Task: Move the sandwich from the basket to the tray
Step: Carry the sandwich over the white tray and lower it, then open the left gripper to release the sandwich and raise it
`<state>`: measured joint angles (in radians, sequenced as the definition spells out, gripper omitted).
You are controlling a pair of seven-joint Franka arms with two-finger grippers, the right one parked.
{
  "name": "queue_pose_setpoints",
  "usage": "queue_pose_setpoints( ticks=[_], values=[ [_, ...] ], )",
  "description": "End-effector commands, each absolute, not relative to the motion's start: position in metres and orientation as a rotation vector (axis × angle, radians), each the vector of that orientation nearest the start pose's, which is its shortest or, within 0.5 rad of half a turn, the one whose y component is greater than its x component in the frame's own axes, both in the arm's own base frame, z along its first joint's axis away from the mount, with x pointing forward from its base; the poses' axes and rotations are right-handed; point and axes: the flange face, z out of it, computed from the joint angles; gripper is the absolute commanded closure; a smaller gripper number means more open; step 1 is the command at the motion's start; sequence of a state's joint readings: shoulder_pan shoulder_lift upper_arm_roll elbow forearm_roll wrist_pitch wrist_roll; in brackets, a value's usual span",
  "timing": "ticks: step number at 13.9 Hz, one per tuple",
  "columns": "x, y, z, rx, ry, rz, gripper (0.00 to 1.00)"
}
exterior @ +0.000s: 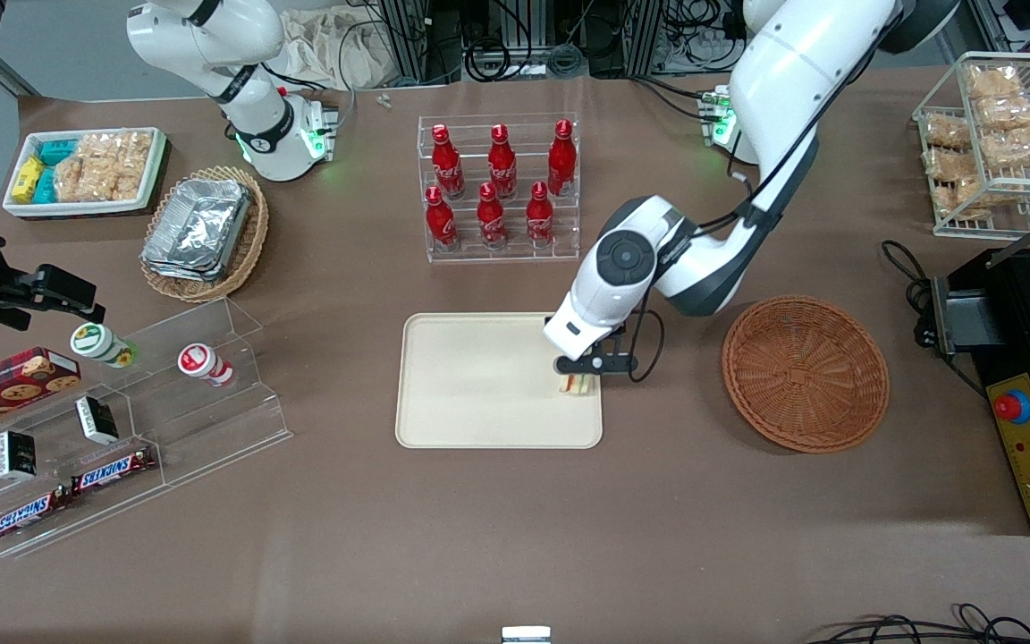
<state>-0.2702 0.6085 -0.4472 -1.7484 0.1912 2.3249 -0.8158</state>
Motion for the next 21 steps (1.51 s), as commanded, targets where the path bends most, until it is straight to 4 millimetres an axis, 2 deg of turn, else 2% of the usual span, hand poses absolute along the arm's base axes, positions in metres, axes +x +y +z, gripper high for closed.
queue_pose_setpoints(
  ticks=[1,2,3,4,5,6,10,12,15,18,20,21],
  values=[
    [0.534,-0.428,0.241,-3.240,-0.120,0.038,1.00],
    [0.535,-0.428,0.241,-3.246,-0.124,0.030,1.00],
    [0.535,-0.428,0.237,-3.245,-0.124,0.035,0.95],
    [0.535,-0.429,0.229,-3.241,-0.131,0.051,0.70],
    [0.538,-0.429,0.227,-3.234,-0.107,0.027,0.07],
    [0.539,-0.429,0.226,-3.219,-0.072,-0.004,0.00],
    [0.540,-0.429,0.225,-3.188,-0.001,-0.063,0.00],
    [0.544,-0.429,0.239,-3.189,-0.084,-0.076,0.00],
    [0.556,-0.423,0.301,-3.151,-0.164,-0.075,0.00],
    [0.575,-0.412,0.347,-3.117,-0.229,-0.014,0.00],
    [0.585,-0.391,0.382,-3.111,-0.266,-0.007,0.00],
    [0.591,-0.368,0.401,-3.106,-0.280,0.016,0.00]
  ],
)
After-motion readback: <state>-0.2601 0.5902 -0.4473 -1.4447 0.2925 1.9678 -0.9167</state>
